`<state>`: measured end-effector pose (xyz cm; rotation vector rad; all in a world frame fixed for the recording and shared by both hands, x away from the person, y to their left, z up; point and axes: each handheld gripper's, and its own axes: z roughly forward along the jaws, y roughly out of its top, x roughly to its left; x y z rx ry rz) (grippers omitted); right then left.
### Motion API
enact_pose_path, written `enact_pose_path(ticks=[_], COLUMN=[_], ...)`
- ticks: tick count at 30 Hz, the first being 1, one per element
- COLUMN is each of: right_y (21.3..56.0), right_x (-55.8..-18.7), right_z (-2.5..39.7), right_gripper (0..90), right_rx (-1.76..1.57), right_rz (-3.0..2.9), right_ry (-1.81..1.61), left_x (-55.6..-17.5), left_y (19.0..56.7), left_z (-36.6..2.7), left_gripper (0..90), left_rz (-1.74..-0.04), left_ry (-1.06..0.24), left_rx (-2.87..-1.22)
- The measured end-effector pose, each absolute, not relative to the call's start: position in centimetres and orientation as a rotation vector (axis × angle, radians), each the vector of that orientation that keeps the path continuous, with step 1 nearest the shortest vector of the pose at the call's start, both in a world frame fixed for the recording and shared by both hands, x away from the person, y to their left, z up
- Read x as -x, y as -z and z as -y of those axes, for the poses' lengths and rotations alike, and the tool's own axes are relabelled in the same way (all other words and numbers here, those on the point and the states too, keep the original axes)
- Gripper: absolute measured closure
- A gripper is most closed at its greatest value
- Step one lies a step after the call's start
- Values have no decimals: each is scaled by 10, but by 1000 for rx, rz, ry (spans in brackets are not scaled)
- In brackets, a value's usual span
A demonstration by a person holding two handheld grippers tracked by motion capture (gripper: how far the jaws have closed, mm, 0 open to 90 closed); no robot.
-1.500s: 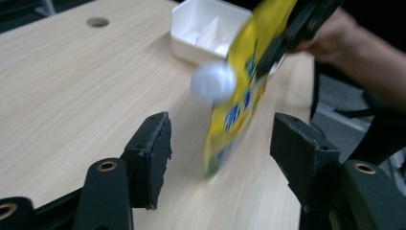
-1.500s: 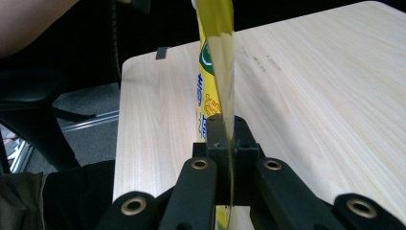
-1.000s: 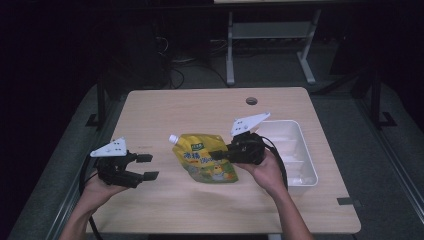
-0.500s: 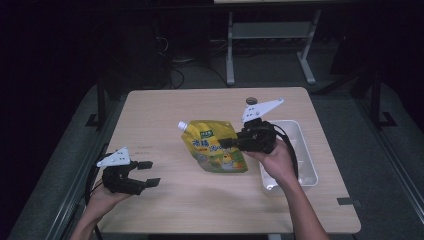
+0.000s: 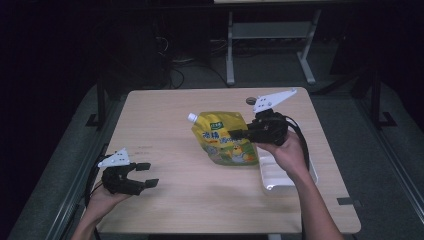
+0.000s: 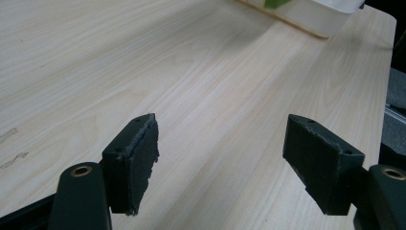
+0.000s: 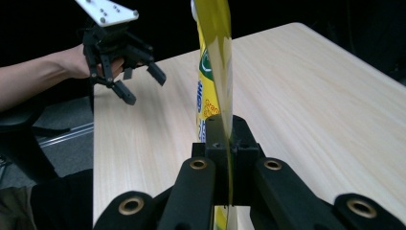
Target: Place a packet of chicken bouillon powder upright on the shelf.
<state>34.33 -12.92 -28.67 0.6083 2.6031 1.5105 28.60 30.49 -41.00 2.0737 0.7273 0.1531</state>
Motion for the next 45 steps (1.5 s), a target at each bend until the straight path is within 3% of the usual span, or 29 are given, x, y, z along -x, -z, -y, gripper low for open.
enact_pose_path(ticks=[23, 45], right_y=[272, 291], right_x=[-358, -371], right_z=[186, 229], right_gripper=[889, 889], right_rx=[-702, -793], right_rz=[-2496, -2444], right_ry=[-1521, -1522], left_x=[-287, -289], left_y=[415, 420], left_z=[-305, -299], left_gripper=[246, 229], left_rz=[-721, -725], left_ry=[-138, -127], left_rx=[-2067, -2112])
